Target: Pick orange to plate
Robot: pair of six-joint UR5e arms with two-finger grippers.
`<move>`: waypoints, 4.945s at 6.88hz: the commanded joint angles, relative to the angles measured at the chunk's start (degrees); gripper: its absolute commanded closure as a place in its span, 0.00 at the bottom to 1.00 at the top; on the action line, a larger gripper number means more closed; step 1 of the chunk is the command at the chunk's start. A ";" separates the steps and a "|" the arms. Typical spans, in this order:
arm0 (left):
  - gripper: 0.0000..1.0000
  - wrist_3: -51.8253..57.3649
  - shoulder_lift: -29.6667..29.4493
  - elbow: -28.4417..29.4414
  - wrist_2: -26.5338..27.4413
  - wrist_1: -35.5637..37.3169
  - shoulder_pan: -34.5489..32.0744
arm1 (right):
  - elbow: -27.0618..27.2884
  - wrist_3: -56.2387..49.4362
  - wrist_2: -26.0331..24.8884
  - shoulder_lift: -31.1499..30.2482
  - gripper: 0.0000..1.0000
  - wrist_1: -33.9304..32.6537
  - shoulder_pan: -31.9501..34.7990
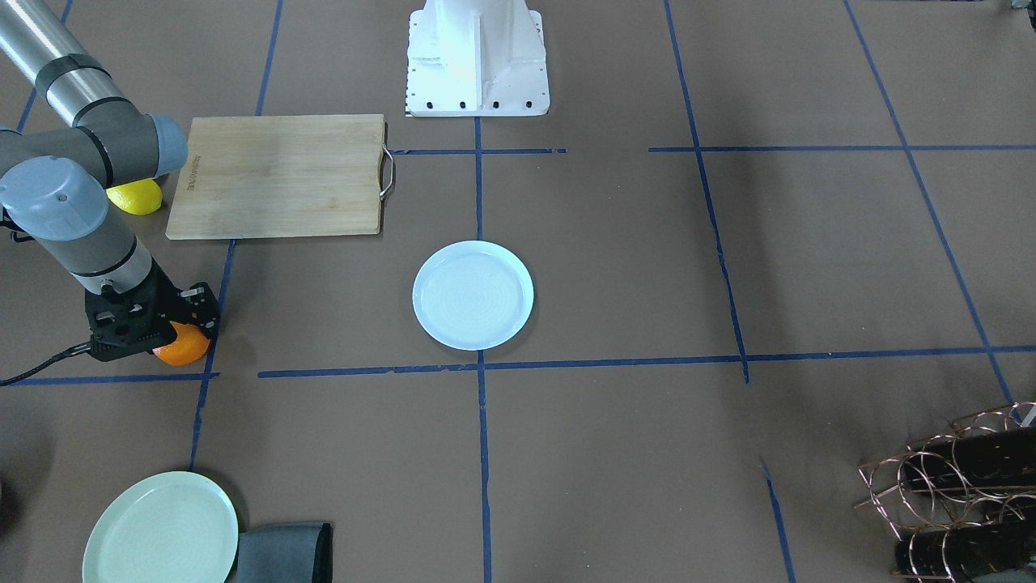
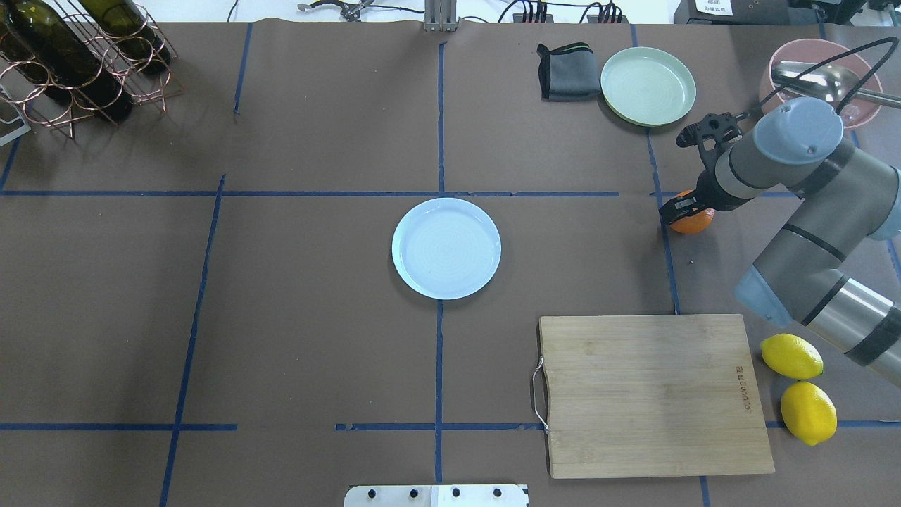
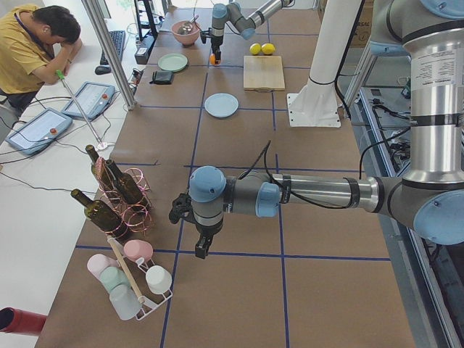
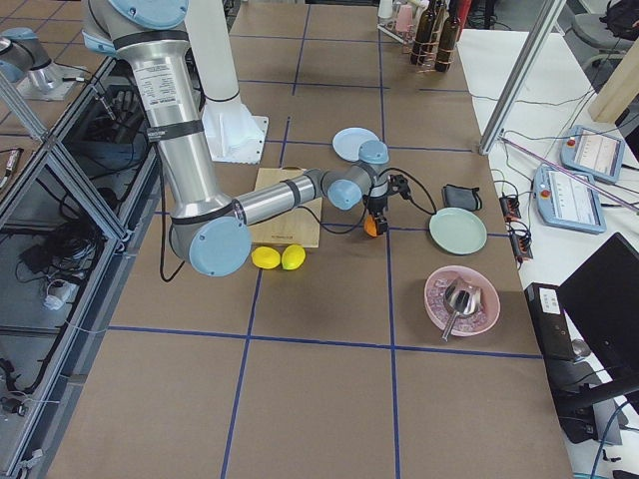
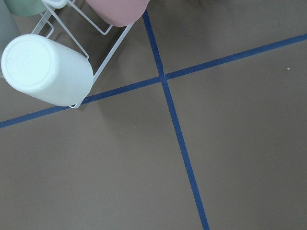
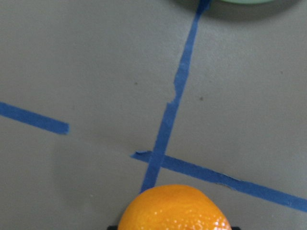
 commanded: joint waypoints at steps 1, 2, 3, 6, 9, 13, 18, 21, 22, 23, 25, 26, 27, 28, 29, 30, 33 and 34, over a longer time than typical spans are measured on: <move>0.00 0.05 0.44 0.06 -0.09 0.33 -0.03 | 1.35 8.23 -0.06 8.02 0.63 -4.88 -2.70; 0.00 0.05 0.96 0.50 -0.35 0.42 -0.03 | 1.09 12.63 -1.81 13.81 0.63 -9.88 -5.42; 0.00 0.05 1.75 0.33 -0.44 0.42 -0.03 | 0.74 16.24 -4.52 18.48 0.63 -13.58 -8.40; 0.00 0.05 1.85 -0.11 -0.61 0.42 -0.03 | -6.60 26.62 -14.63 30.70 0.63 -19.24 -18.25; 0.00 -0.04 1.93 -0.90 -0.61 0.51 -0.12 | -15.96 28.31 -18.61 35.93 0.62 -19.07 -21.26; 0.00 -0.04 1.93 -0.90 -0.61 0.51 -0.12 | -15.88 28.14 -19.67 35.66 0.00 -19.24 -22.23; 0.00 -0.65 1.93 -0.38 -3.23 0.51 -0.12 | 3.49 1.16 3.22 25.79 0.00 -31.52 1.17; 0.00 -0.65 2.11 -0.55 -3.87 0.34 -0.12 | 12.06 -25.56 10.74 14.95 0.00 -41.79 17.62; 0.00 -0.65 2.11 -0.55 -3.87 0.33 -0.12 | 11.90 -34.96 12.57 11.79 0.00 -45.05 23.15; 0.00 -0.57 2.11 -0.55 -3.87 0.33 -0.12 | 11.90 -42.01 12.15 6.02 0.00 -45.08 27.56; 0.00 -0.57 2.11 -0.64 -4.30 0.33 -0.12 | 13.03 -46.04 12.24 -4.45 0.00 -44.64 34.26; 0.00 -0.48 2.11 -0.73 -4.31 0.33 -0.12 | 13.74 -45.69 12.15 -11.37 0.00 -44.56 35.06; 0.00 -0.30 2.11 -0.90 -4.31 0.25 -0.12 | 13.31 -45.69 12.15 -14.66 0.00 -42.12 36.90; 0.00 0.13 2.11 -0.90 -4.31 -0.01 -0.12 | 13.22 -45.34 12.41 -19.83 0.00 -35.92 37.35; 0.00 0.05 2.02 -0.81 -4.22 -0.02 -0.12 | 12.70 -45.16 12.50 -22.23 0.00 -31.94 37.36; 0.00 0.05 2.11 -1.16 -4.13 -0.02 -0.12 | 12.17 -45.16 13.11 -23.56 0.00 -30.59 37.36; 0.00 0.05 2.11 -1.52 -3.52 -0.02 -0.12 | 12.08 -45.16 13.82 -24.54 0.00 -29.26 37.36; 0.00 -0.04 2.11 -1.60 -3.52 -0.02 -0.12 | 11.90 -45.16 13.82 -24.54 0.00 -29.26 37.36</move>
